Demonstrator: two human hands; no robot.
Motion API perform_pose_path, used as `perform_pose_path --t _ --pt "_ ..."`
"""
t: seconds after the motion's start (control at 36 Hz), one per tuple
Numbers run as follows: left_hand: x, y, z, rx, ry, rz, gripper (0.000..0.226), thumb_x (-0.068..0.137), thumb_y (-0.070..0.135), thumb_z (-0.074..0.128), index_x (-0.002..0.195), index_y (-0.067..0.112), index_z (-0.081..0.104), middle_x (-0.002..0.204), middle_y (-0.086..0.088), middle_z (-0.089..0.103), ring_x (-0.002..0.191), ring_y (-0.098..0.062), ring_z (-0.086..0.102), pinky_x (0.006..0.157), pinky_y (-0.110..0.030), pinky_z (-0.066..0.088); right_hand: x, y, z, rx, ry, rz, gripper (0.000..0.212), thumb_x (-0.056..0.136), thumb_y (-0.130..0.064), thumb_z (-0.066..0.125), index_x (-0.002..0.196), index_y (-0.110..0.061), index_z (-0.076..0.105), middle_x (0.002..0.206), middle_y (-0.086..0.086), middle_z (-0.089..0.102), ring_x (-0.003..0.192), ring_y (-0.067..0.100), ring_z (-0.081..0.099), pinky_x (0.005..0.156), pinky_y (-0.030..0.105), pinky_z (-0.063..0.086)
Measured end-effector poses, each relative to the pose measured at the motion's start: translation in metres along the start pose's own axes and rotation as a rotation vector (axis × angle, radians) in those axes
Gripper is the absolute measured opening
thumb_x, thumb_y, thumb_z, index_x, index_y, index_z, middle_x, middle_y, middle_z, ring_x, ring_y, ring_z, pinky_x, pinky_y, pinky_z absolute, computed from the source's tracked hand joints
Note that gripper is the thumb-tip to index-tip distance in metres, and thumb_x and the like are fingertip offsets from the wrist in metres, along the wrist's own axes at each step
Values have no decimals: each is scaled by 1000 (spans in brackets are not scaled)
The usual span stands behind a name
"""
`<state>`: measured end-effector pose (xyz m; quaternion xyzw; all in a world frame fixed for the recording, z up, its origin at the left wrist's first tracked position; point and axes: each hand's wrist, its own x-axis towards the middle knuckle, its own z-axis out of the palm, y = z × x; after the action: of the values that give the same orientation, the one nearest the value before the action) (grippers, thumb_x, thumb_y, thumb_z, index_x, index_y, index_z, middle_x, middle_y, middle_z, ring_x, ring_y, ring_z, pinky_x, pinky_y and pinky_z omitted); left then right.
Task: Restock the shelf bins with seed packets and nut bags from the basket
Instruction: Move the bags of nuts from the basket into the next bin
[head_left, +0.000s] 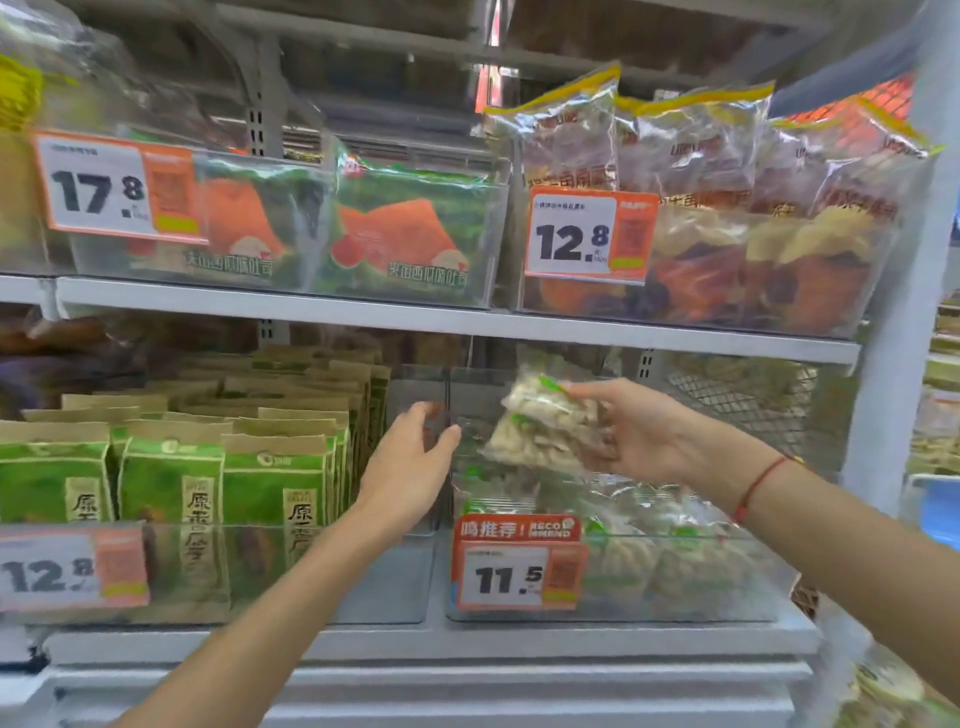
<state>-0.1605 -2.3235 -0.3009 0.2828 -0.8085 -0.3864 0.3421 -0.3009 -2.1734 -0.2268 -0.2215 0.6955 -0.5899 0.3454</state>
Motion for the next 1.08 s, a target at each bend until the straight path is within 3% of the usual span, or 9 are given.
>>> perform_pose_path --t 0.25,0.31,0.42,0.5,0.56,0.67,0.83,0.94,1.08 --pt "15 -18 7 -32 -45 7 40 97 48 37 133 33 47 134 7 53 124 -19 48 104 -37 38 101 -3 24 70 58 -114 18 94 -26 56 78 -18 59 70 -1 60 64 11 51 58 22 43" --pt "17 -21 6 -76 -65 21 41 96 51 38 132 36 48 134 9 53 124 -17 49 105 -43 39 118 -2 33 63 44 -179 13 95 -23 54 95 -15 64 88 3 64 72 12 53 64 23 44" --pt "18 -21 7 -81 -66 13 44 96 52 36 136 33 45 136 7 52 124 -19 48 105 -44 40 135 6 45 -188 29 -282 43 96 -30 53 135 -12 47 129 0 51 121 17 50 89 21 39" --pt "17 -19 10 -16 -36 15 46 98 49 32 140 31 40 141 6 48 129 -20 44 106 -36 35 142 9 48 -366 95 -353 67 91 -34 62 145 -10 30 143 3 42 129 22 44 105 27 37" --pt "16 -17 11 19 -23 15 47 98 49 31 141 30 38 143 4 46 130 -22 42 104 -35 33 141 8 48 -448 100 -355 73 88 -37 65 146 -11 28 149 7 37 131 25 43 109 37 37" --pt "15 -15 11 21 -21 15 43 99 47 31 137 30 42 138 4 50 126 -21 46 92 -30 33 136 4 45 -542 81 -430 64 90 -19 64 144 -8 33 150 6 34 134 23 38 96 16 33" --pt "9 -12 8 -1 -41 13 39 100 45 31 132 29 45 115 6 56 121 -22 49 91 -31 34 137 9 47 -573 146 -473 66 82 -6 72 139 -2 39 133 0 43 124 20 45 98 25 39" --pt "9 -12 6 -4 -53 16 40 100 46 31 133 29 45 132 4 54 123 -22 48 91 -30 34 143 7 38 -546 173 -384 57 79 -23 76 129 -10 53 125 3 59 112 21 57 92 30 49" --pt "8 -12 6 26 -59 20 45 99 49 28 137 29 42 139 3 50 127 -23 45 101 -36 35 139 5 27 -517 107 -391 25 88 -17 66 111 -10 60 113 6 66 101 21 62 88 31 52"
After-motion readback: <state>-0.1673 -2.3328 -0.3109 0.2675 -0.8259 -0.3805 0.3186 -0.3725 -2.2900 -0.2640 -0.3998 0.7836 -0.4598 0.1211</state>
